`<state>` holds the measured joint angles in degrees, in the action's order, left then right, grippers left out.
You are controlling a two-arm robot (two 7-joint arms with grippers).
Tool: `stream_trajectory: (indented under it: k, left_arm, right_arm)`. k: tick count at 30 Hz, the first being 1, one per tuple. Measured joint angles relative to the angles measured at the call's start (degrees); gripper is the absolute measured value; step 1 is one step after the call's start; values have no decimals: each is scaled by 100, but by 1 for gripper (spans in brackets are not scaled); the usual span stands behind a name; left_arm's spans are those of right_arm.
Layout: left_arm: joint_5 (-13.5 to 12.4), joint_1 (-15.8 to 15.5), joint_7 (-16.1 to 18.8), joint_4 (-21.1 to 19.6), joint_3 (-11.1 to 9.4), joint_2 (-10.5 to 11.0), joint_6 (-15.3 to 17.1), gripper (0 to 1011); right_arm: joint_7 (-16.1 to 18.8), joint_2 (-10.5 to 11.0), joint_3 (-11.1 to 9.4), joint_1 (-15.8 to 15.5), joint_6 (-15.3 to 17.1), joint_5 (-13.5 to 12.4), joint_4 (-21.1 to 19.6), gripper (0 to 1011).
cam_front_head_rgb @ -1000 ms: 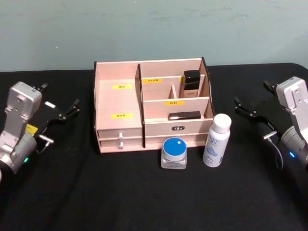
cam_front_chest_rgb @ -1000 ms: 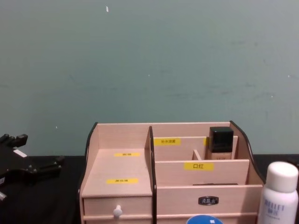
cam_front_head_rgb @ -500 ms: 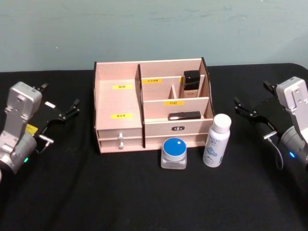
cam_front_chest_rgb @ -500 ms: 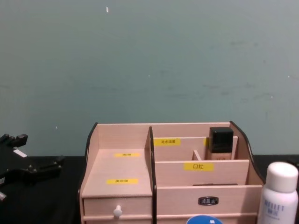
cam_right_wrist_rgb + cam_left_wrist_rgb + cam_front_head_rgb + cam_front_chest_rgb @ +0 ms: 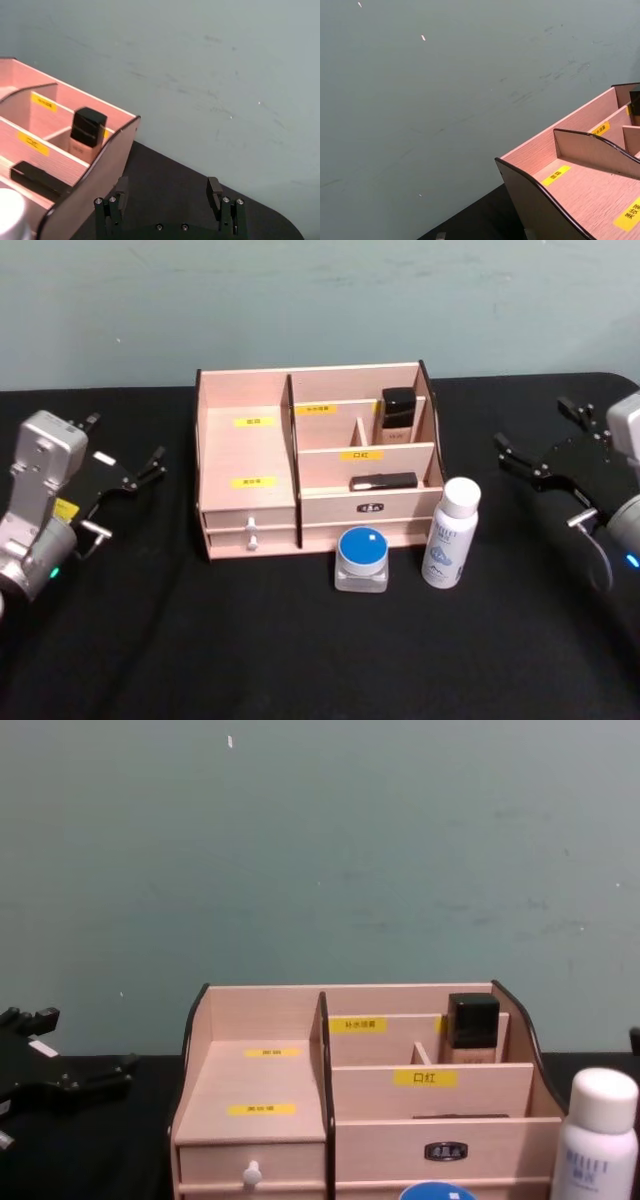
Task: Pick up the facial cleanser and watermelon frost from the table and place them into the tiered storage box.
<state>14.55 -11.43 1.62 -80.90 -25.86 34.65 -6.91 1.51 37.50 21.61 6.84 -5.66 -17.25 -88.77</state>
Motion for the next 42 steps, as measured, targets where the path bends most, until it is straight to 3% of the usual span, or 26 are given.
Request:
stream_trajectory:
  k: [5, 13, 17, 20, 30, 35, 42]
  left_arm:
    - [0, 0, 0, 0, 0, 0, 0, 1010]
    - [0, 0, 0, 0, 0, 0, 0, 1009]
    - [0, 0, 0, 0, 0, 0, 0, 1010]
    - [0, 0, 0, 0, 0, 0, 0, 1009]
    - [0, 0, 0, 0, 0, 0, 0, 1010]
    - [0, 0, 0, 0, 0, 0, 0, 1010]
    - [0, 0, 0, 0, 0, 0, 0, 1010]
  right_arm:
    - [91, 234, -273, -392, 159, -181, -639, 1002]
    - [223, 547, -692, -1133, 144, -400, -1568, 1002]
    - [305, 622, -799, -1403, 69, -470, -1860, 1002]
    - [514, 657, -862, -1669, 34, -683, -2122, 1002]
    - [849, 600, -797, -1890, 429, -1005, -2267, 1002]
    - [1008, 524, -696, -1835, 829, -1086, -2143, 1002]
    - [1092, 397, -594, -1684, 1149, -1057, -1900, 1002]
